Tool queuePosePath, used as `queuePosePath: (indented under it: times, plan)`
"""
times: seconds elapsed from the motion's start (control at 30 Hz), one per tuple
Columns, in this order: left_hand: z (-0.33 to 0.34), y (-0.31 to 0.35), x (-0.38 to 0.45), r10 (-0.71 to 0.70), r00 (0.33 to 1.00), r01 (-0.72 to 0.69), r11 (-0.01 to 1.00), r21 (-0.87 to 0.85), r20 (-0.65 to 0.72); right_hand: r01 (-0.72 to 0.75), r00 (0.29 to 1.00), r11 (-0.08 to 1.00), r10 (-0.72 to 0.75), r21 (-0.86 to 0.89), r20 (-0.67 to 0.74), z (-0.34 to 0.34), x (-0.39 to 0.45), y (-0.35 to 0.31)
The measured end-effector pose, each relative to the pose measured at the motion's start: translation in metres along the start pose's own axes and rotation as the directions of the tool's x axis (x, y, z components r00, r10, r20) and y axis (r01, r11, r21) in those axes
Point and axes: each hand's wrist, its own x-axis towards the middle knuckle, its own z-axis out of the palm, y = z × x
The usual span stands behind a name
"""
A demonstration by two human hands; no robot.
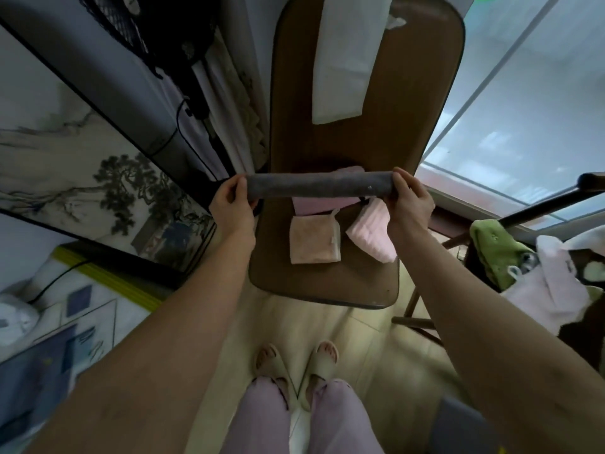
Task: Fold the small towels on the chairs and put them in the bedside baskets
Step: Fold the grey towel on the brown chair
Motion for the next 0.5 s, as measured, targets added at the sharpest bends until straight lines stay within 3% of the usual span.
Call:
queuePosePath:
  times: [0.27, 0.5]
  plan:
    - [-0.033, -0.107, -0.021, -0.151, 0.989, 0.149, 0.974, 0.169, -0.002, -0.16, 0.985, 0.986, 0.157, -0.045, -0.073, -0.067, 0.002, 0.108]
    - [-0.059, -0.158, -0.047, -0.285, 0.958, 0.269, 0.922, 0.279, 0.019, -0.233, 0.97, 0.968, 0.225, -0.089, -0.095, -0.112, -0.011, 0.157]
